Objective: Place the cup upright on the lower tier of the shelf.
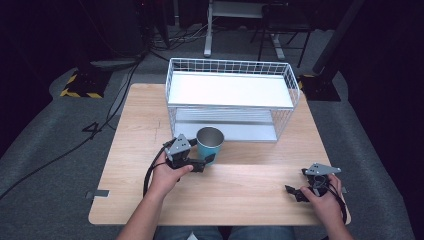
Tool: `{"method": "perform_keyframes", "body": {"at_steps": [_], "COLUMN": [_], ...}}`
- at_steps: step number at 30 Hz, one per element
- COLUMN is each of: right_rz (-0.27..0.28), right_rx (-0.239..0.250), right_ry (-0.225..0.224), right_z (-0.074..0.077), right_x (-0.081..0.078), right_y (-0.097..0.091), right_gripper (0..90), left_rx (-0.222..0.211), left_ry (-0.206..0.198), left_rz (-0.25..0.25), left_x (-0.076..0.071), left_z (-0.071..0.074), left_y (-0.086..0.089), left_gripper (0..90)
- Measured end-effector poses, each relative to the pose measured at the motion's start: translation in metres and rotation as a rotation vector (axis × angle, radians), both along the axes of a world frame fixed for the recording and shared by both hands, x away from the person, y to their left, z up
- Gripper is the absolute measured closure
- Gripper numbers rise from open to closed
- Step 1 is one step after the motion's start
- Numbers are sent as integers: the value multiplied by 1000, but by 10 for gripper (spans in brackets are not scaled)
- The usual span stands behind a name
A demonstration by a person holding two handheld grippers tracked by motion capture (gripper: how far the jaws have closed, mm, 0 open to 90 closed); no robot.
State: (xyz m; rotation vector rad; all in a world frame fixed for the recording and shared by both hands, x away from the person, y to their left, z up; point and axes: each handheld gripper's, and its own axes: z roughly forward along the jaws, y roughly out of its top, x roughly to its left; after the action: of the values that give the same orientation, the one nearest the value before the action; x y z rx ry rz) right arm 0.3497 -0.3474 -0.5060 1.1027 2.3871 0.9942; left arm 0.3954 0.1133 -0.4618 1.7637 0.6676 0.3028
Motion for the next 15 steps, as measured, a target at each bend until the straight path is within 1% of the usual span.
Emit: {"method": "perform_keyframes", "body": {"at_steps": [1,3,4,6,8,10,13,14,15], "right_rz": [0,0,0,0,0,0,0,0,0], "right_rx": [0,0,0,0,0,0,0,0,0], "right_ry": [0,0,0,0,0,0,0,0,0], "right_z": [0,0,0,0,0,0,0,0,0], "right_x": [0,0,0,0,0,0,0,0,0], "right_y": [0,0,0,0,0,0,0,0,0], "right_gripper": [6,6,6,6,6,6,6,6,6], "left_rx": [0,-12,-16,-17,-22,-37,-38,-38,-47], "left_ry": [0,-10,-9,-17,-15,-16,-15,-15,-21], "left_rz": [0,6,4,14,20,28,38,38,48], "left_x": [0,5,7,11,15,20,27,27,31], "left_z": [0,3,4,6,7,8,9,9,9], "left_y": [0,-5,-6,-9,-12,-15,-19,-19,-22], "left_gripper": [185,185,185,185,185,185,185,185,185]}}
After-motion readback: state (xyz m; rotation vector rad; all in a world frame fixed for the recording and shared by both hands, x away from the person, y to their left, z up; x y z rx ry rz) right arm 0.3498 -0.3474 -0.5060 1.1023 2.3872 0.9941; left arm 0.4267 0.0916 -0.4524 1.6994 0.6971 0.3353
